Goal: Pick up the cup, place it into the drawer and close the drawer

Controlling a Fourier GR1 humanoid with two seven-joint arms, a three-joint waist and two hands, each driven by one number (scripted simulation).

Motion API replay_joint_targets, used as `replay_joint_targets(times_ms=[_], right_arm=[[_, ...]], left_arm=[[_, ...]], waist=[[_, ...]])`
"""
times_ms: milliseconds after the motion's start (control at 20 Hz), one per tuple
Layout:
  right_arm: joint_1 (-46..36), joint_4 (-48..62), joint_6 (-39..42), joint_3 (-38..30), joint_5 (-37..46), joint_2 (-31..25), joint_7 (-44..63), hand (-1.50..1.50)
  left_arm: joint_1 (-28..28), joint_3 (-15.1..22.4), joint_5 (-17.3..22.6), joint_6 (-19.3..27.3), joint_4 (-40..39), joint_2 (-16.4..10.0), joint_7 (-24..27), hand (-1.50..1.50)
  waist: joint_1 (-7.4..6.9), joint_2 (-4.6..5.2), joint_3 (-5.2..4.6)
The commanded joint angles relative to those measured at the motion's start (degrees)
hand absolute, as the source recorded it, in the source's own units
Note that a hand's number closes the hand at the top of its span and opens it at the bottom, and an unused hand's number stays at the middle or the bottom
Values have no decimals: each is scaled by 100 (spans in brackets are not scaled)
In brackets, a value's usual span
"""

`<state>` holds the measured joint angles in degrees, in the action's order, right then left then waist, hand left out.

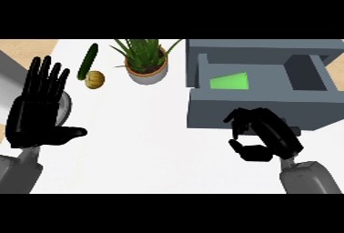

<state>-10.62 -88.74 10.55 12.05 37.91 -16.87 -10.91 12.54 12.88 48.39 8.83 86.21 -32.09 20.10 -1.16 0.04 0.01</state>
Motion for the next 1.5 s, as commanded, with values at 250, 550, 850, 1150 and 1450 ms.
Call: replay_joint_targets(times_ms=[250, 550, 850, 1150, 1450], right_arm=[[-1250, 2354, -431, -27, 849, 379, -244, -150], [-1859, 4125, -1164, -229, 1152, 826, -764, -150], [-3038, 5648, -965, -1029, 698, 502, -1569, -150], [-3970, 6934, -973, -1319, 752, 244, -1904, -150], [-4415, 7393, -864, -1484, 731, -97, -2087, -150]], left_arm=[[-742, -695, 35, -859, 38, -181, 44, -150], [-946, -1050, -29, -1216, 66, -38, -18, -150], [-1059, -1119, -105, -1635, -134, 112, 100, -150], [-761, -1025, -221, -1563, -208, 241, -54, -150], [-462, -1108, -215, -1780, -478, 189, -101, -150]], waist=[[7, 8, 0], [3, 15, 2], [-70, 42, 4], [-213, 119, 11], [-293, 183, 15]])
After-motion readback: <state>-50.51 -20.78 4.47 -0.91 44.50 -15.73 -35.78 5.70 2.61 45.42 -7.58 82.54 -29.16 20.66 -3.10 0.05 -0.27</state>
